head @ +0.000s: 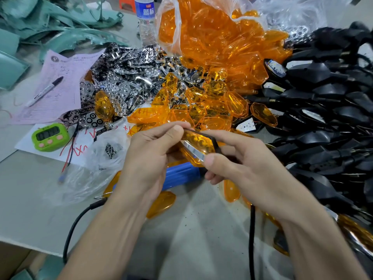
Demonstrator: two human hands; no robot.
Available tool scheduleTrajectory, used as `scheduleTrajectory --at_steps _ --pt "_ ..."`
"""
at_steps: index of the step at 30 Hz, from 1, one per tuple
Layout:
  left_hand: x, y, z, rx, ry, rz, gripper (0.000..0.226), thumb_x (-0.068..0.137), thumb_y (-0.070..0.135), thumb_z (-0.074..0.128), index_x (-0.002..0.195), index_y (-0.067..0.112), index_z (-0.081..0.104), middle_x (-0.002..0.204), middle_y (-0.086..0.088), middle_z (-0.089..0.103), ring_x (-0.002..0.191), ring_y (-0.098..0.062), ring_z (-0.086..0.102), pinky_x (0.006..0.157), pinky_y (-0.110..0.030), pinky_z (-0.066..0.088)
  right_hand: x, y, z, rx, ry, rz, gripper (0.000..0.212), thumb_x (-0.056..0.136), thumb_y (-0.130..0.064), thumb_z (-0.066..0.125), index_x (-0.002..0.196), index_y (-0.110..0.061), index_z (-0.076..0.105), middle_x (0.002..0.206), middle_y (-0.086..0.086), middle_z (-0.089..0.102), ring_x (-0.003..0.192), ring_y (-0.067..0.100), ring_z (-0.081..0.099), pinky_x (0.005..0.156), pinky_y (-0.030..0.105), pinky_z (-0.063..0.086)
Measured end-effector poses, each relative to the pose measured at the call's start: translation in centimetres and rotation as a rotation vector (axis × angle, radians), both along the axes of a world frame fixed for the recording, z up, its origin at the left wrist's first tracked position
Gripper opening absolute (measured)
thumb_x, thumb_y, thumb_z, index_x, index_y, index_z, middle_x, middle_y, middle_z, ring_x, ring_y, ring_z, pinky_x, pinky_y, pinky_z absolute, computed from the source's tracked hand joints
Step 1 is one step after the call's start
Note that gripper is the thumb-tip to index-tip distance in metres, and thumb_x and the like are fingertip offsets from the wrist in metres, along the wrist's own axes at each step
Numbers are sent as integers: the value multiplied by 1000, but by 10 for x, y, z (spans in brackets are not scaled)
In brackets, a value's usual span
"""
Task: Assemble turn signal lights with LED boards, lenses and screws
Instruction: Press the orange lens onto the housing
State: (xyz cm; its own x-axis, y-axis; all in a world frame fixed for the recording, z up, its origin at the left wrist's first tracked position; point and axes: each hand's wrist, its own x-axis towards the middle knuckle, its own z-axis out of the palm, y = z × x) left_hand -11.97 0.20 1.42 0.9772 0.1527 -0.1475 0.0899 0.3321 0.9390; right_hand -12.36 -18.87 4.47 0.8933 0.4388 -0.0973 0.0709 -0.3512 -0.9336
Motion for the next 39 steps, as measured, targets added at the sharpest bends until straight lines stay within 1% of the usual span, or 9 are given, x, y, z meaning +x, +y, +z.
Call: scheduleTrajectory --at_steps 4,9,17,21,26,28,31,33,39 --pt "8 3 9 18 116 -98 22 87 16 65 76 18 84 76 -5 76 63 -15 72 54 -26 58 -1 -13 4 194 217 68 64 88 -15 65 149 -29 50 100 16 78 90 30 77 78 33 63" --pt "15 3 16 45 160 -146 33 97 10 61 75 18 84 76 -6 76 63 -16 72 56 -28 61 -4 -7 0 311 314 -13 60 91 -17 60 149 -30 53 107 18 77 81 38 76 71 38 64" --pt "13 -1 20 89 154 -88 19 97 7 64 86 7 80 76 -12 76 62 -21 73 52 -29 59 -8 -4 -10 328 245 -61 48 106 -7 53 150 -26 52 97 21 74 55 28 63 50 30 52" --pt "16 -4 21 169 148 -73 18 97 6 66 85 6 80 79 -15 77 64 -22 74 53 -28 58 -6 -9 -12 395 292 -8 46 99 -20 59 145 -24 58 106 19 75 69 32 69 58 30 56" --pt "17 -4 22 291 203 -196 21 95 5 67 80 9 82 79 -16 78 62 -20 73 54 -34 63 8 -23 -16 89 108 70 54 83 -21 80 133 -29 63 117 1 77 102 21 74 91 48 60" --pt "18 -6 22 318 224 -212 18 93 5 69 81 8 82 79 -18 77 62 -22 73 56 -36 64 11 -23 -16 128 141 120 60 84 -17 80 137 -34 59 128 -6 73 107 19 73 89 41 62" --pt "24 -7 24 350 233 -173 12 89 3 73 79 3 80 69 -15 73 56 -22 69 50 -32 60 12 -18 -18 219 127 146 67 89 -12 74 147 -39 54 147 -20 58 117 28 70 87 47 63" --pt "29 -6 26 368 230 -141 11 87 2 74 78 2 79 65 -13 71 52 -20 66 45 -29 56 14 -18 -21 332 138 123 56 90 -13 73 142 -30 62 146 -10 61 113 34 71 78 43 65" --pt "31 -5 34 347 167 -149 11 88 4 74 79 3 80 67 -12 74 55 -19 71 47 -27 56 14 -15 -27 477 155 46 54 81 -7 75 134 -14 68 138 11 67 110 51 67 77 36 64"
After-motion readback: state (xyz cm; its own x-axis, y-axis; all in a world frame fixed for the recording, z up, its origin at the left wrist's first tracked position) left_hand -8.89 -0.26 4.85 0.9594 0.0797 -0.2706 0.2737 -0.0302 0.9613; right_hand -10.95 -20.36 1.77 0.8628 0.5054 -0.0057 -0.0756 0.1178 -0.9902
